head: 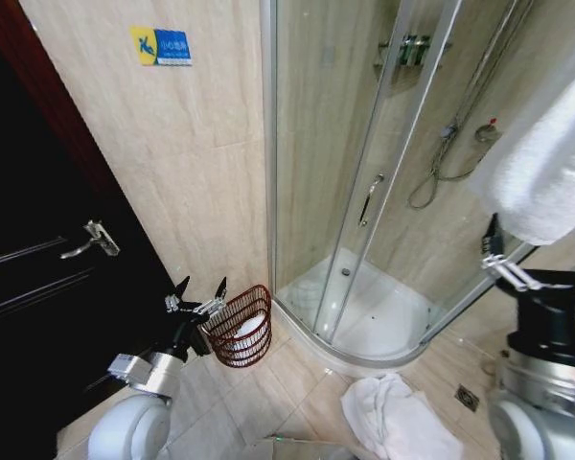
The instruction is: Discard the used towel into the hamper.
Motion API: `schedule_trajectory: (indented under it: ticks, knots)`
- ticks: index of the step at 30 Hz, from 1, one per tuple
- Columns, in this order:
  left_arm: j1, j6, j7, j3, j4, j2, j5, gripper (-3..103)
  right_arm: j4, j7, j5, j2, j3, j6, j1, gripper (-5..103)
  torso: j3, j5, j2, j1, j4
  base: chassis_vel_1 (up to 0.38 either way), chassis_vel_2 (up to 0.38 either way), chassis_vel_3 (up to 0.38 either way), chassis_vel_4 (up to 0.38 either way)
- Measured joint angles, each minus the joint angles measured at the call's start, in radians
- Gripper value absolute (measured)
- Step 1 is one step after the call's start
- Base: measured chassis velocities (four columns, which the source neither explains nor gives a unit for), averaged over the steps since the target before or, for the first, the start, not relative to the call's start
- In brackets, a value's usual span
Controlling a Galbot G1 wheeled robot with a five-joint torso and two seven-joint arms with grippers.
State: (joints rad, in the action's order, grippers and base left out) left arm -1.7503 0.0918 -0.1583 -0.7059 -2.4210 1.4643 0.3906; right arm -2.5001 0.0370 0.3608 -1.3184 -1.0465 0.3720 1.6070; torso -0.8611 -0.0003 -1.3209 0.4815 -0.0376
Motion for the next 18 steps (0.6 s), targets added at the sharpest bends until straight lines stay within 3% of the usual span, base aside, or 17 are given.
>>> schedule_trajectory:
  ticks: [9, 18]
  knots:
    - [0.0, 0.0, 0.0, 0.0, 0.0, 0.0, 0.0, 100, 0.0, 0.008, 0.047, 0.015, -0.038, -0.022, -0.001, 100, 0.0, 0.0004, 0.0, 0.0, 0.0, -0.005, -0.004, 0.006, 0.006]
    - [0.0, 0.0, 0.0, 0.0, 0.0, 0.0, 0.0, 100, 0.0, 0.007, 0.083, 0.039, -0.07, -0.031, -0.018, 100, 0.0, 0.0004, 0.0, 0.0, -0.0001, -0.137, -0.121, 0.121, 0.123]
